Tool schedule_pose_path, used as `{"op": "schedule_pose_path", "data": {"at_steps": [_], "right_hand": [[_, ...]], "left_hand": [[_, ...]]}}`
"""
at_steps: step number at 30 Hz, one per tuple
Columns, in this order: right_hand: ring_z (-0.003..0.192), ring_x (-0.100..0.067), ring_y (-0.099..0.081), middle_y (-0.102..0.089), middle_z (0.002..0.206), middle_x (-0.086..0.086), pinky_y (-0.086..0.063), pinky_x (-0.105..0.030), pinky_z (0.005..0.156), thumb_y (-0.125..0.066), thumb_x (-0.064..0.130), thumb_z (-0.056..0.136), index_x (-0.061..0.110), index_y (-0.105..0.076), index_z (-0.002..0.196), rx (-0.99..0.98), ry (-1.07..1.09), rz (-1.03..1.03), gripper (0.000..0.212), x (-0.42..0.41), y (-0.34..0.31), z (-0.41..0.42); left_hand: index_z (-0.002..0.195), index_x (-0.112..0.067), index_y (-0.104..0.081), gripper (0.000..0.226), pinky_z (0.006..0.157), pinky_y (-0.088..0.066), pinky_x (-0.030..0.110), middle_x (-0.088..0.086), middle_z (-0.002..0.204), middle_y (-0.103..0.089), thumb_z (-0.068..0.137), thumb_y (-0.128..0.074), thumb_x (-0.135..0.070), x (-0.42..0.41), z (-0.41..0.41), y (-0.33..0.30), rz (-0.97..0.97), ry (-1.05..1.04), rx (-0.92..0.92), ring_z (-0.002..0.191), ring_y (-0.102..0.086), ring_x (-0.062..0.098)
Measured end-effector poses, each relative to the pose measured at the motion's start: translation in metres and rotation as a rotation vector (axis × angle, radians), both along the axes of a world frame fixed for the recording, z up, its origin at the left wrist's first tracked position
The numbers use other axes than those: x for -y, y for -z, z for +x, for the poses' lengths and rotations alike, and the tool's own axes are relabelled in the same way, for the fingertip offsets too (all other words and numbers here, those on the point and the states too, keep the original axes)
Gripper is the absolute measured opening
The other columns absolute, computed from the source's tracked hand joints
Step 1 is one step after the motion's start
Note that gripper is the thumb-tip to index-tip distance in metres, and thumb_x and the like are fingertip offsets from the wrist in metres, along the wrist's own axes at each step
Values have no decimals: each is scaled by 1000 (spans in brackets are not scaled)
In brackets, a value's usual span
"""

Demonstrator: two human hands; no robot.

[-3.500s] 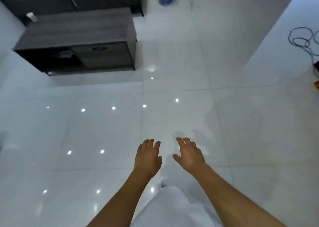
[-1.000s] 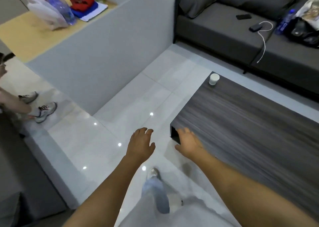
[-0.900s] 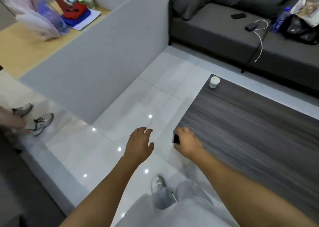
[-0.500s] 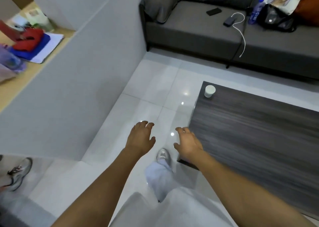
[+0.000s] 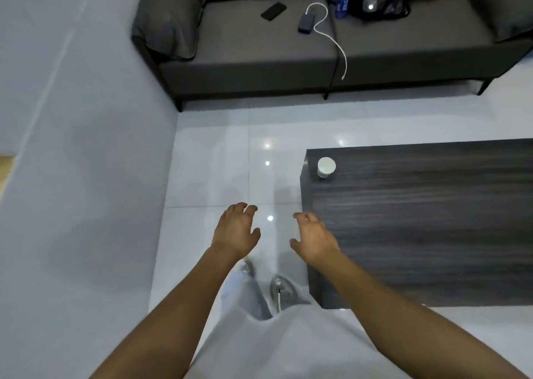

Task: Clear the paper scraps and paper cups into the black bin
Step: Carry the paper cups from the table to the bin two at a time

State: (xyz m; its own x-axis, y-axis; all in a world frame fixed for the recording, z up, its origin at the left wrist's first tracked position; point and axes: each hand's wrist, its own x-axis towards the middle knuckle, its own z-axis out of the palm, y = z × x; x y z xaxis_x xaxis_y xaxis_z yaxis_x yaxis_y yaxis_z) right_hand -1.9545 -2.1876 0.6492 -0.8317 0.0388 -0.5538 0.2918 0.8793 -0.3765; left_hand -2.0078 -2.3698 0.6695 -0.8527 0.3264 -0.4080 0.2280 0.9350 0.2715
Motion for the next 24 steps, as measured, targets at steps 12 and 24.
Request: {"op": "schedule_pose_path", "data": {"at_steps": [12, 24], "right_hand": [[130, -32, -37, -34, 145, -10, -41, -43, 103, -55, 30, 93, 18, -28, 144, 33, 448, 16, 59, 22, 10, -108], [125, -29, -39, -38, 138, -8, -41, -43, 101, -57, 30, 91, 19, -32, 141, 100, 762, -6, 57, -56, 38, -163]], "left_hand": [[142, -17, -38, 53, 108, -28, 29, 5, 145, -38, 93, -52, -30, -18, -165, 12, 12, 413, 34, 136, -30, 22], [140, -15, -40, 52, 106, -30, 29, 7, 142, -42, 92, -53, -29, -124, -260, 49, -15, 651, 99, 133, -33, 23]]}}
